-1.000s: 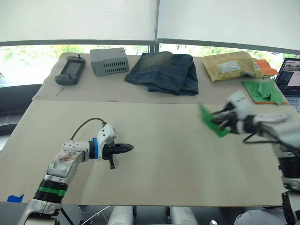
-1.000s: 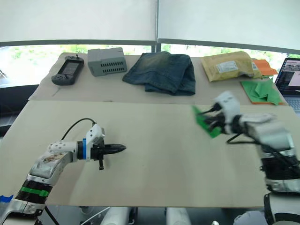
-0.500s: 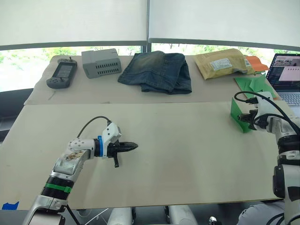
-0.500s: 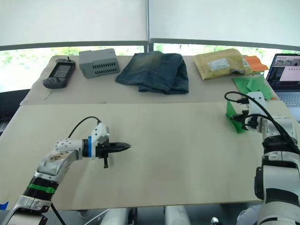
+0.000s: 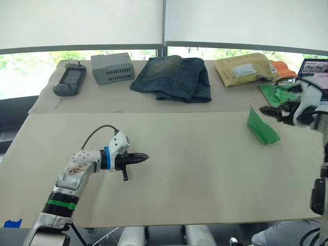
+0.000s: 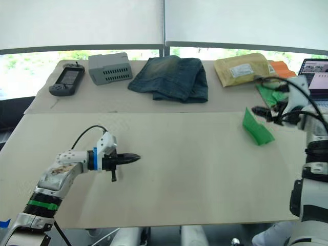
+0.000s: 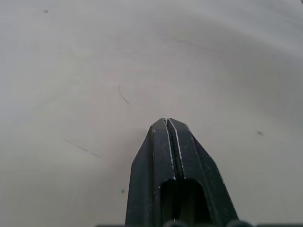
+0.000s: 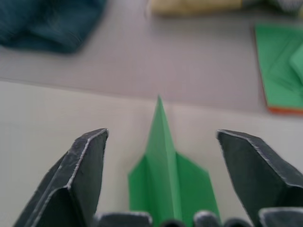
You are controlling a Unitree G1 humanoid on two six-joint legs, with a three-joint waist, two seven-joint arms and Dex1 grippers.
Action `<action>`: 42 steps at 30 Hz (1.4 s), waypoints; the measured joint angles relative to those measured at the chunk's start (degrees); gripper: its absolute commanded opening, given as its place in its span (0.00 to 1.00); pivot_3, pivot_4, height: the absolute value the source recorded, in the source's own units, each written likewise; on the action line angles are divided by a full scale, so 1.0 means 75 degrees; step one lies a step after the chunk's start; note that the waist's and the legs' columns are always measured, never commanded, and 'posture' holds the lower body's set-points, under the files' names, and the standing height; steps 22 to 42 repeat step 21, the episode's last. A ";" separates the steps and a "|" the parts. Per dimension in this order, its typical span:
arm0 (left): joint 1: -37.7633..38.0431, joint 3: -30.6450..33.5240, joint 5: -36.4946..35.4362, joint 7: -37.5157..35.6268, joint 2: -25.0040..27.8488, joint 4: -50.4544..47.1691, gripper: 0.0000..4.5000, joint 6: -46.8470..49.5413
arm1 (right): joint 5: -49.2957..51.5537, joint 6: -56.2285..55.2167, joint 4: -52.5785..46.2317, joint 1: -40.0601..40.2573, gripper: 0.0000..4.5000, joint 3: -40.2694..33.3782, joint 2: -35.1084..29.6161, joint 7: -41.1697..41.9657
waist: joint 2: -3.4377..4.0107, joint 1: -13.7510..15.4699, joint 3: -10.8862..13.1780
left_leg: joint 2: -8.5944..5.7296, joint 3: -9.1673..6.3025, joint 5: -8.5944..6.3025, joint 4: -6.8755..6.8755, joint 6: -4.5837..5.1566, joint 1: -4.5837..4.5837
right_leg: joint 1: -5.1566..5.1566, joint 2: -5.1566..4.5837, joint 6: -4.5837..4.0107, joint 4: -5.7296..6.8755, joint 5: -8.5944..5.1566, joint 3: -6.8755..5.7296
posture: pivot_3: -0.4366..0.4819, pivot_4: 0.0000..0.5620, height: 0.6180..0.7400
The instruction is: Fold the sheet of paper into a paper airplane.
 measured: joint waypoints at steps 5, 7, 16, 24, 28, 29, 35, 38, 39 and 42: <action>-0.0133 0.0363 -0.0343 -0.0005 0.0078 -0.0073 0.00 0.0444 | 0.1006 -0.0310 -0.2994 0.1280 0.99 -0.0283 0.0077 0.1016 | -0.0001 0.0017 -0.0001 | 0.0010 -0.0009 -0.0001 0.0005 0.0002 0.0005 | 0.0014 0.0004 0.0031 -0.0002 -0.0018 -0.0009 | 0.48 0.27 0.91; -0.0062 0.0534 -0.0506 0.0099 0.0206 -0.0190 0.00 0.0786 | 0.1402 -0.0504 -0.4230 0.2398 0.99 -0.0305 0.0282 0.1384 | -0.0002 0.0061 -0.0001 | 0.0007 -0.0015 -0.0001 0.0006 0.0002 0.0000 | 0.0012 -0.0001 0.0033 -0.0002 -0.0020 -0.0012 | 0.48 0.27 0.91; 0.1546 0.1408 -0.0431 0.1704 0.0292 -0.1838 0.00 0.0952 | 0.2397 -0.0324 -0.7031 0.4948 0.99 -0.0278 0.1245 0.0847 | -0.0013 0.0059 -0.0002 | 0.0007 -0.0064 -0.0002 0.0015 0.0000 0.0012 | 0.0022 -0.0019 0.0038 -0.0007 -0.0017 0.0000 | 0.48 0.27 0.91; 0.2817 0.1818 -0.0399 0.2466 0.0102 -0.2559 0.00 0.0932 | 0.1734 -0.1321 -0.6518 0.5751 0.99 -0.0111 0.1691 0.0515 | -0.0012 0.0065 -0.0002 | 0.0018 -0.0050 -0.0001 0.0017 0.0000 0.0022 | 0.0023 -0.0012 0.0052 -0.0001 -0.0027 -0.0001 | 0.48 0.27 0.91; 0.2817 0.1818 -0.0399 0.2466 0.0102 -0.2559 0.00 0.0932 | 0.1734 -0.1321 -0.6518 0.5751 0.99 -0.0111 0.1691 0.0515 | -0.0012 0.0065 -0.0002 | 0.0018 -0.0050 -0.0001 0.0017 0.0000 0.0022 | 0.0023 -0.0012 0.0052 -0.0001 -0.0027 -0.0001 | 0.48 0.27 0.91; 0.2817 0.1818 -0.0399 0.2466 0.0102 -0.2559 0.00 0.0932 | 0.1734 -0.1321 -0.6518 0.5751 0.99 -0.0111 0.1691 0.0515 | -0.0012 0.0065 -0.0002 | 0.0018 -0.0050 -0.0001 0.0017 0.0000 0.0022 | 0.0023 -0.0012 0.0052 -0.0001 -0.0027 -0.0001 | 0.48 0.27 0.91; 0.2817 0.1818 -0.0399 0.2466 0.0102 -0.2559 0.00 0.0932 | 0.1734 -0.1321 -0.6518 0.5751 0.99 -0.0111 0.1691 0.0515 | -0.0012 0.0065 -0.0002 | 0.0018 -0.0050 -0.0001 0.0017 0.0000 0.0022 | 0.0023 -0.0012 0.0052 -0.0001 -0.0027 -0.0001 | 0.48 0.27 0.91; 0.2817 0.1818 -0.0399 0.2466 0.0102 -0.2559 0.00 0.0932 | 0.1734 -0.1321 -0.6518 0.5751 0.99 -0.0111 0.1691 0.0515 | -0.0012 0.0065 -0.0002 | 0.0018 -0.0050 -0.0001 0.0017 0.0000 0.0022 | 0.0023 -0.0012 0.0052 -0.0001 -0.0027 -0.0001 | 0.48 0.27 0.91; 0.2817 0.1818 -0.0399 0.2466 0.0102 -0.2559 0.00 0.0932 | 0.1734 -0.1321 -0.6518 0.5751 0.99 -0.0111 0.1691 0.0515 | -0.0012 0.0065 -0.0002 | 0.0018 -0.0050 -0.0001 0.0017 0.0000 0.0022 | 0.0023 -0.0012 0.0052 -0.0001 -0.0027 -0.0001 | 0.48 0.27 0.91; 0.2817 0.1818 -0.0399 0.2466 0.0102 -0.2559 0.00 0.0932 | 0.1734 -0.1321 -0.6518 0.5751 0.99 -0.0111 0.1691 0.0515 | -0.0012 0.0065 -0.0002 | 0.0018 -0.0050 -0.0001 0.0017 0.0000 0.0022 | 0.0023 -0.0012 0.0052 -0.0001 -0.0027 -0.0001 | 0.48 0.27 0.91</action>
